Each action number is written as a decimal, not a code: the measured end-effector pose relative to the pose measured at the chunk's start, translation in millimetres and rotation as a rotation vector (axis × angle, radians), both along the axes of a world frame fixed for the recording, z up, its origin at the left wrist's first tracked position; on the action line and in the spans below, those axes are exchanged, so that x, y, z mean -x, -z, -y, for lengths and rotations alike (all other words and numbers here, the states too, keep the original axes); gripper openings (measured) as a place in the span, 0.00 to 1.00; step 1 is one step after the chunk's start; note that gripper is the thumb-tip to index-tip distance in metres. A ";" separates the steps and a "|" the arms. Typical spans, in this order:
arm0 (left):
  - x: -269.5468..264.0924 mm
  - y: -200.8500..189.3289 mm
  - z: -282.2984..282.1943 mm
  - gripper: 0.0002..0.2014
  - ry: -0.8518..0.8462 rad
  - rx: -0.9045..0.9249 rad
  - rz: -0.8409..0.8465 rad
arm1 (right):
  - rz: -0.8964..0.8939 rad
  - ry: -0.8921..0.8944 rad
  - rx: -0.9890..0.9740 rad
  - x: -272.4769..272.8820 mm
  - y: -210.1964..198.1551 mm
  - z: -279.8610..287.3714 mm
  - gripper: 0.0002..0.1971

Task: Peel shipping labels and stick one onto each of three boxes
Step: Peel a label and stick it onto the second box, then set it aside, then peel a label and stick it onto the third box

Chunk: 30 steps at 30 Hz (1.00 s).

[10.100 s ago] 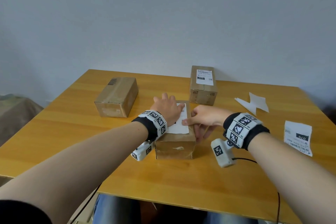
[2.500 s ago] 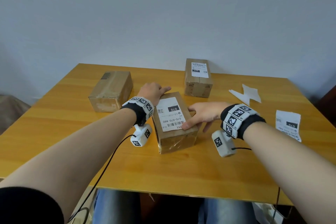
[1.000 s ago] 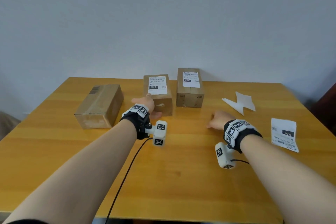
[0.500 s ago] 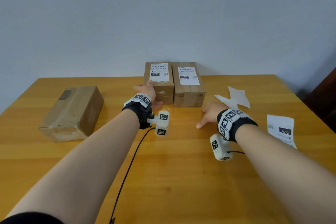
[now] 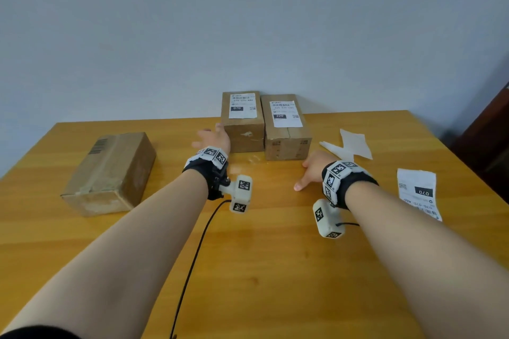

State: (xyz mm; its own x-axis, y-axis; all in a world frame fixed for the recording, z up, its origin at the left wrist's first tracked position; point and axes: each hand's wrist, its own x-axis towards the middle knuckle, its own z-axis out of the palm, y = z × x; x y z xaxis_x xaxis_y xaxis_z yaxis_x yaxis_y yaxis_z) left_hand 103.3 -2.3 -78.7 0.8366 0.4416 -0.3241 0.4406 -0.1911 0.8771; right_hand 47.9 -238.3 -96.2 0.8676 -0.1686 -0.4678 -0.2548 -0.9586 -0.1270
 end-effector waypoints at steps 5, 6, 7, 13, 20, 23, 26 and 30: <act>27.5 -26.0 -65.6 0.24 0.035 -0.518 0.051 | 0.019 -0.020 0.027 8.2 -3.5 -1.7 0.50; 32.5 -30.6 -81.4 0.26 0.039 -0.600 0.036 | 0.029 -0.019 0.034 12.9 -3.4 -2.0 0.50; 37.9 -33.9 -96.4 0.30 0.050 -0.669 -0.015 | 0.043 -0.017 0.036 18.0 -3.1 -1.3 0.49; 73.0 -25.4 -153.0 0.33 0.243 -0.898 -0.325 | 0.109 -0.036 0.045 44.0 11.2 -3.4 0.38; 112.0 -37.9 -114.8 0.29 0.452 -1.036 -0.333 | 0.075 -0.107 0.105 71.3 11.0 -12.1 0.21; 127.0 -41.1 -84.1 0.25 0.543 -1.061 -0.316 | 0.058 -0.100 0.092 77.8 8.8 -10.8 0.24; 136.8 -39.9 -49.3 0.29 0.626 -0.998 -0.248 | 0.066 -0.095 0.063 85.0 -1.2 -4.0 0.21; 153.4 -43.3 -4.0 0.29 0.669 -0.968 -0.169 | 0.243 0.045 -0.066 92.0 -6.7 21.1 0.19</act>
